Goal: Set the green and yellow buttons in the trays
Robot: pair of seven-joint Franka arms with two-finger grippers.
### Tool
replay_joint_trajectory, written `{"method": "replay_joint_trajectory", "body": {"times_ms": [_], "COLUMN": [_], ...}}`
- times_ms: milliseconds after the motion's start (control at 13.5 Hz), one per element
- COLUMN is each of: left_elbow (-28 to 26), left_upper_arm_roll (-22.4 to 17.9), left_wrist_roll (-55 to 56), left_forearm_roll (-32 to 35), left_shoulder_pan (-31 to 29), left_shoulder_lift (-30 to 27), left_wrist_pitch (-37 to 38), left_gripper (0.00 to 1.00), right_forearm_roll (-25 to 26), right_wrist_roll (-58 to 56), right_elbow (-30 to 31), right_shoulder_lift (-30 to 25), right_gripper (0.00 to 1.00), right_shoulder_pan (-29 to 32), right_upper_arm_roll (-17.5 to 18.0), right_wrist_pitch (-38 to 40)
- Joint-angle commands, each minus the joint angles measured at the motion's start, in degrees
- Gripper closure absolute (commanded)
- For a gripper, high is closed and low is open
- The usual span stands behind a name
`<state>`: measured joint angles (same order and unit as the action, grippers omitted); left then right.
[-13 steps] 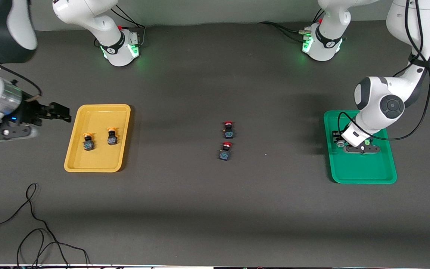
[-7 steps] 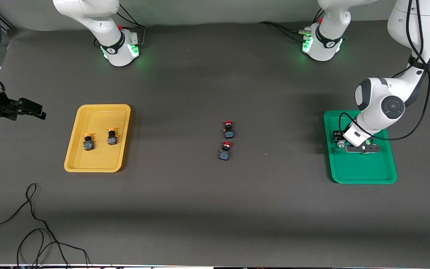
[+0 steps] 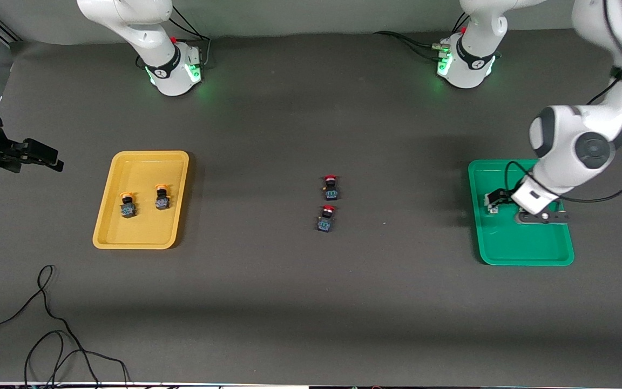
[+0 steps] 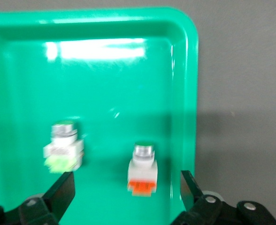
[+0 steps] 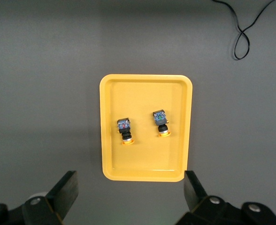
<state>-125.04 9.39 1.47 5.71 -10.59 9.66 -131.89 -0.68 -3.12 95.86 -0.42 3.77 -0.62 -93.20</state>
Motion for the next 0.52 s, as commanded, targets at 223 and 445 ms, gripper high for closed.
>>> {"method": "replay_joint_trajectory", "body": {"times_ms": [223,445], "left_elbow": [31.57,39.15], "left_upper_arm_roll": [0.46,0.46], "left_wrist_roll": [-2.53,-2.0], "left_forearm_roll": [0.0,0.09], "left_shoulder_pan": [1.8,3.91], "left_shoulder_lift": [-0.26,-0.08], "left_wrist_pitch": [40.26,45.39], "left_gripper": [0.01,0.0], "right_forearm_roll": [1.48,1.48], "right_wrist_roll": [1.63,1.63], "right_elbow": [-2.08,-2.08], "right_shoulder_lift": [0.59,0.59], "right_gripper": [0.0,0.0], "right_shoulder_pan": [0.1,0.1], "right_upper_arm_roll": [0.71,0.71], "right_wrist_pitch": [2.67,3.29]}}
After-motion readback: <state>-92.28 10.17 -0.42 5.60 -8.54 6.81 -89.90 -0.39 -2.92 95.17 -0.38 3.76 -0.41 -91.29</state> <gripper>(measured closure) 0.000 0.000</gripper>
